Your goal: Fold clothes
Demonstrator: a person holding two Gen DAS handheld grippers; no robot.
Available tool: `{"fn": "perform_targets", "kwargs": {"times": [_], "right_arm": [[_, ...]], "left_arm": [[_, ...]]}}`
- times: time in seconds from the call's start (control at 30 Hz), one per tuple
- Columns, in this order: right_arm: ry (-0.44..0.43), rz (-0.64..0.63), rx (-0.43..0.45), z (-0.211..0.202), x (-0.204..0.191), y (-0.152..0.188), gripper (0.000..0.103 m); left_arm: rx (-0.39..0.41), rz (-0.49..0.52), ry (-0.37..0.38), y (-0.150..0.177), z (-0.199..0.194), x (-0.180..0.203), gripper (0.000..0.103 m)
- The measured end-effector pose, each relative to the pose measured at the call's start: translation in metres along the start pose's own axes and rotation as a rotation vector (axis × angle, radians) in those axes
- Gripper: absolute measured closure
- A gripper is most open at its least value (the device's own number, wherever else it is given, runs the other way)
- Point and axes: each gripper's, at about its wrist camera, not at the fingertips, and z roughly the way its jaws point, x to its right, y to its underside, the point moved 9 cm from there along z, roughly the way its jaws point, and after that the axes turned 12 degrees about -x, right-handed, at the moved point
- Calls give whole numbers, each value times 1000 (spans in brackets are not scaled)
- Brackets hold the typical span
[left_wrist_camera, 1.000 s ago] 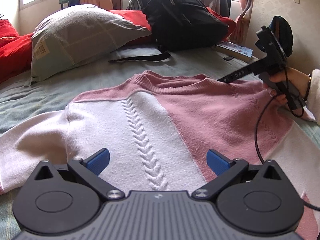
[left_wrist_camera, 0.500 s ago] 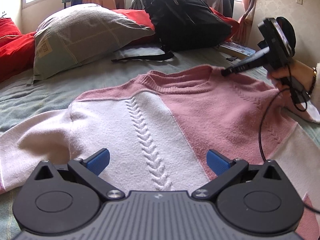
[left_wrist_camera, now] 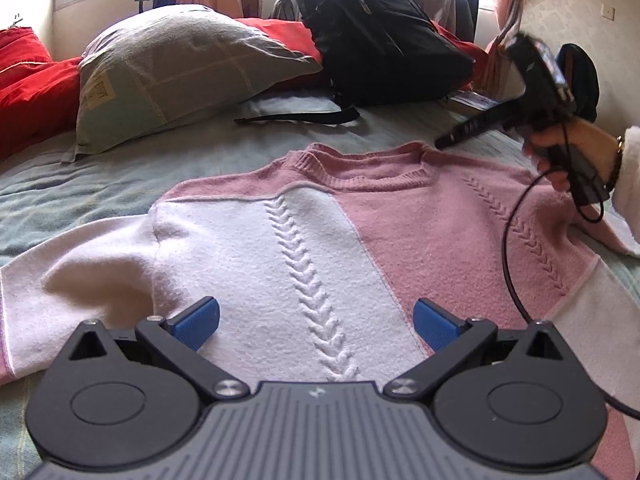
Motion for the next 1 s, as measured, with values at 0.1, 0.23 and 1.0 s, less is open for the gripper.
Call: {"fn": "perform_targets", "kwargs": {"times": [0.1, 0.23, 1.0], "right_arm": [[-135, -16, 37, -8, -35, -21, 72], [-251, -85, 30, 6, -90, -44, 67], [-201, -289, 40, 58, -164, -57, 101]], "left_arm": [[6, -16, 0, -1, -2, -6, 1], [14, -47, 3, -2, -4, -17, 1], [-10, -150, -14, 1, 1, -50, 1]]}}
